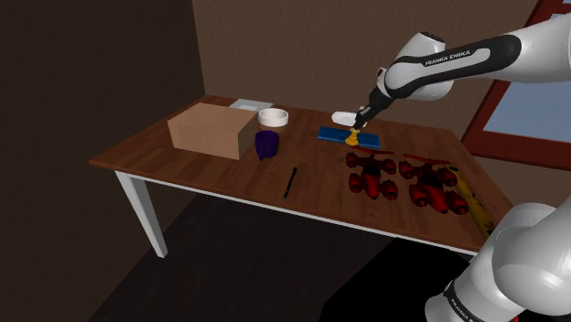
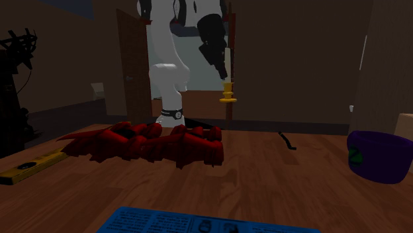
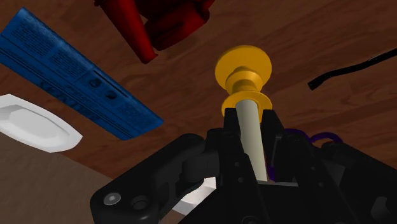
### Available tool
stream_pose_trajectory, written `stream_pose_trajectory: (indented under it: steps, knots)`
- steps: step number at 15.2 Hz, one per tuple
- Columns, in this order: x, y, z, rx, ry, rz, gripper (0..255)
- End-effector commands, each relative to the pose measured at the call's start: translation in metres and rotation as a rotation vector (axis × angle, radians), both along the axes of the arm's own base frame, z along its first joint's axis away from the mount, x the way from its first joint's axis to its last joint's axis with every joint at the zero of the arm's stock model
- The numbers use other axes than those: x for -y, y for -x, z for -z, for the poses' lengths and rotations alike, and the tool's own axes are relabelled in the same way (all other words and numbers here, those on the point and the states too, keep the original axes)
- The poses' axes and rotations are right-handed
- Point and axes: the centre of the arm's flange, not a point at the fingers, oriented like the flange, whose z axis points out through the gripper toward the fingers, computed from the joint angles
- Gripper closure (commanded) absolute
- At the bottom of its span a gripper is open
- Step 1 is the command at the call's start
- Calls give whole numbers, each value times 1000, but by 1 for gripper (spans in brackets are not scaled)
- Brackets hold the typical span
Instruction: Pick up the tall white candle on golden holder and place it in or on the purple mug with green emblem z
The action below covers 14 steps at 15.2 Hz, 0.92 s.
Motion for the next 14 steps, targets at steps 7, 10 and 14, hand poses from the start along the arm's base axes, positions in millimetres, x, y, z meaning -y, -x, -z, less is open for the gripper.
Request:
stream_pose_trajectory:
  steps: [7,10,14]
  knots:
    - [-53,-83,-3,-1,0,0,255]
    - [-74,-116,-4,-1,0,0,255]
    - [-102,-161,-5,-1,0,0,255]
